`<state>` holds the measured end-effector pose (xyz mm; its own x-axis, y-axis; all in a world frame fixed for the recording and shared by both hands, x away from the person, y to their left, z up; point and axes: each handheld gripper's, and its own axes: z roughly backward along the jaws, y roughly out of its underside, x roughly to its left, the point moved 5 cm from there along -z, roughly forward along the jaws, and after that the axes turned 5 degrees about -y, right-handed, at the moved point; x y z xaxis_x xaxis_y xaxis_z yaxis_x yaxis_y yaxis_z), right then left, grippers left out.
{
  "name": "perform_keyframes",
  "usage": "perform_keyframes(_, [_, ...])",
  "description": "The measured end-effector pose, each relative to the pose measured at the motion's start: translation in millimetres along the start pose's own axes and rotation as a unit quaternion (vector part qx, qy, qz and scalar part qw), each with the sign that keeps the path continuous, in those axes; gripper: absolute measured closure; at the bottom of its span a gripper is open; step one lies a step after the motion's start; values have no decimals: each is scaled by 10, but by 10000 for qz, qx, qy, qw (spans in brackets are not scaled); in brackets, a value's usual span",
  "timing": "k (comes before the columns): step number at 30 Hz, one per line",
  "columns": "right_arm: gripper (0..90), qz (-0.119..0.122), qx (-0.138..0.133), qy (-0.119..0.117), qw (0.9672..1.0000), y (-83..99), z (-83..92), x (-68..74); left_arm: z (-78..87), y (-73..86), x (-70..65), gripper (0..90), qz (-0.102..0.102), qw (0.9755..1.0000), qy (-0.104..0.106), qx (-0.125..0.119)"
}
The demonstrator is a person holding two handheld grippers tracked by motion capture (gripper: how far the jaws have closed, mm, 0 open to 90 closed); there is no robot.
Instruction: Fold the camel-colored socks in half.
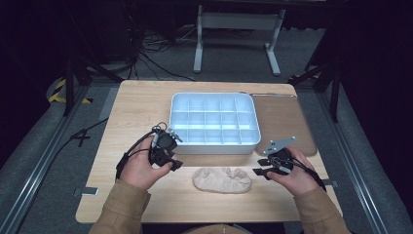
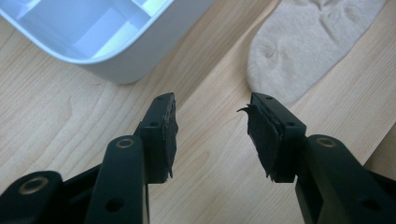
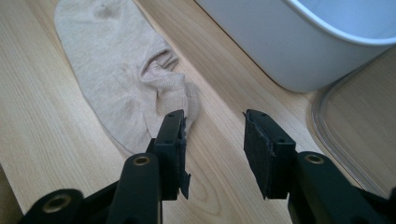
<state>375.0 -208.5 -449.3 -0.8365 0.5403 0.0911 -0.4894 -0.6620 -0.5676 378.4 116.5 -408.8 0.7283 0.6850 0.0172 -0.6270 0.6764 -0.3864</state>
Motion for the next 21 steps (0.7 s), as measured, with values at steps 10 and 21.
perform_keyframes(10, [590,-118,-67,82,9999,102,57,13,-64,-187,-240,580,-228,9986,477,16])
perform_keyframes(21, [591,-88,-13,-27,10000,117,-9,75,-404,-223,-395,668,57,9959,901,66])
